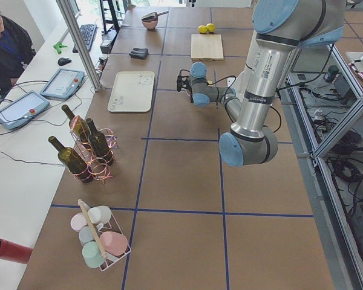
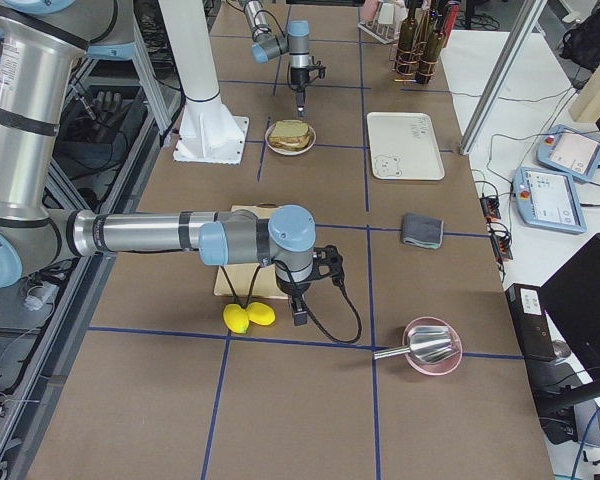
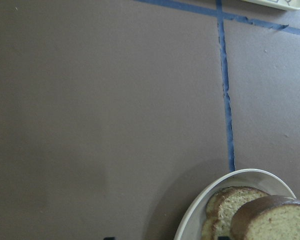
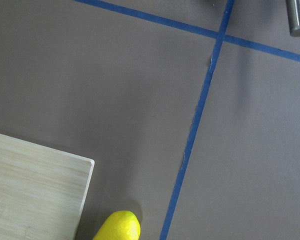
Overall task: Make sandwich and place on tray
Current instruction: 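Grasp the white plate rim with the left gripper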
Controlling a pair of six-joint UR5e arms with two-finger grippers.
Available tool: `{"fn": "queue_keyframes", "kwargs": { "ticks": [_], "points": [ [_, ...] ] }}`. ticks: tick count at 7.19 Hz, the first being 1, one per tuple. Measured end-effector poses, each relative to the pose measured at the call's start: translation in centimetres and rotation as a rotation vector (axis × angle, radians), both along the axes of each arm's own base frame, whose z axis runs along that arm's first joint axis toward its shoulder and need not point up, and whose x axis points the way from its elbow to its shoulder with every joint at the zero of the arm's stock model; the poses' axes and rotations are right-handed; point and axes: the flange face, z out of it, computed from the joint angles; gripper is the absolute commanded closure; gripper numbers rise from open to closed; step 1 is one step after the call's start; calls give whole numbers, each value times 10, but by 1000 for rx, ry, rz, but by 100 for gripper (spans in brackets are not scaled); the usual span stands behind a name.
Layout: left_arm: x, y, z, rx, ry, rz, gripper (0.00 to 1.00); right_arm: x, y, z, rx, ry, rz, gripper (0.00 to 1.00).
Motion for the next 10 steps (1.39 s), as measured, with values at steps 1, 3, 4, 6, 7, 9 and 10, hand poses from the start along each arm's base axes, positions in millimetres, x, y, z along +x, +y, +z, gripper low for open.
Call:
{"fn": "queue_keyframes", "kwargs": {
  "ticks": [1,3,4,6,7,9,10],
  "points": [
    [9,8,1,-9,-5,3,52,0,0,0,0,0,0,0],
    [20,8,6,-9,-18,-18,57,0,0,0,0,-1,0,0],
    [21,8,6,-8,-20,-22,67,0,0,-1,0,-1,1,0],
    [22,8,8,-7,-23,-22,72,0,-1,-1,1,-2,1,0],
    [22,8,9,-7,-25,-22,72,0,-1,-1,1,-2,1,0],
    [23,8,11,-7,-29,-22,72,0,-1,-1,0,-2,1,0],
    [23,8,11,-7,-30,-22,73,0,-1,-1,0,-2,1,0]
  ]
}}
